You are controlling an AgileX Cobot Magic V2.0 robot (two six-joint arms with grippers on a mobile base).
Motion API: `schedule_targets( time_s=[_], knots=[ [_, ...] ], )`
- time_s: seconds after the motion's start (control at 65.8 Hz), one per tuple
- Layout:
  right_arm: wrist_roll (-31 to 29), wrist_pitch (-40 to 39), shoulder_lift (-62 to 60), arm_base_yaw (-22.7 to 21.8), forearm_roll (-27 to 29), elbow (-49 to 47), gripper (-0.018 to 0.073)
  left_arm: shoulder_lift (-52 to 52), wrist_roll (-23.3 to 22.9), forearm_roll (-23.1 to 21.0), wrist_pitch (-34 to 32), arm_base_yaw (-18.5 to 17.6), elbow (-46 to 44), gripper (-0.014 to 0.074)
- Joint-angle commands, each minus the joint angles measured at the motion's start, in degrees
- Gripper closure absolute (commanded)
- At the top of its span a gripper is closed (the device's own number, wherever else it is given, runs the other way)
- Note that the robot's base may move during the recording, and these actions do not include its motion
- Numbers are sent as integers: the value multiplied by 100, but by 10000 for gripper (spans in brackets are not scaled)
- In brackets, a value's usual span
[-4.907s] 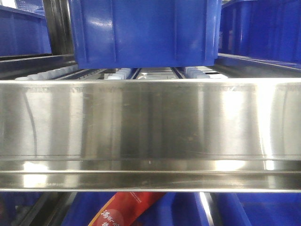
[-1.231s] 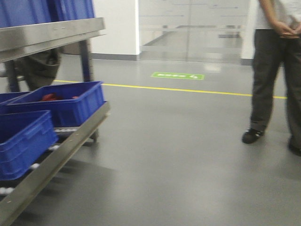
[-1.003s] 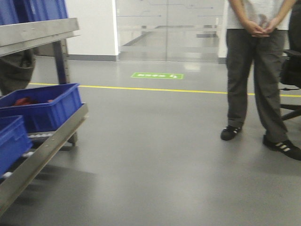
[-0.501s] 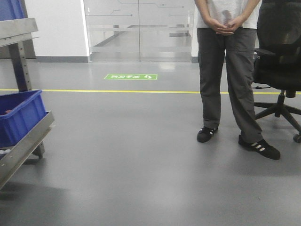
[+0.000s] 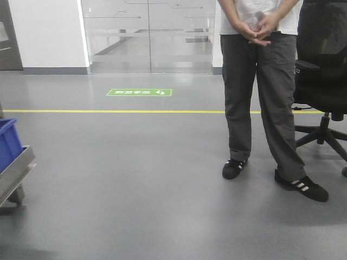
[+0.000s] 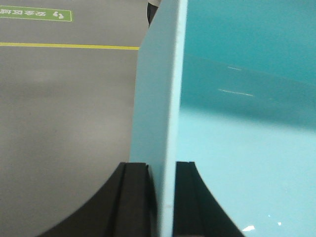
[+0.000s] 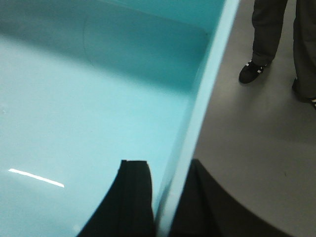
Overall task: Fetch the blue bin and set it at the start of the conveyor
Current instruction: 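Drive the base to the red-framed conveyor table holding the bin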
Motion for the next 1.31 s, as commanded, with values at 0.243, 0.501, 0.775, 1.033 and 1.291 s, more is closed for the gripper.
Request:
schedule_targets(
  time_s=[0.243,0.501,0.775,1.033,1.291],
  knots=[
    [-162,60,-80,-61,-358,-59,712,-79,-121,94,-486,48,-76,708],
    [-162,11,-80,-61,-358,-59,712,-79,-121,94,-486,48,-76,708],
    [-162,-148,-80,-61,-358,-59,712,-79,-121,94,-486,48,-76,708],
    [-162,-156,-80,-61,-358,-59,712,-79,-121,94,-486,48,-76,708],
    [-162,-156,-80,-61,-358,-59,712,-79,-121,94,-486,48,-76,708]
  ],
)
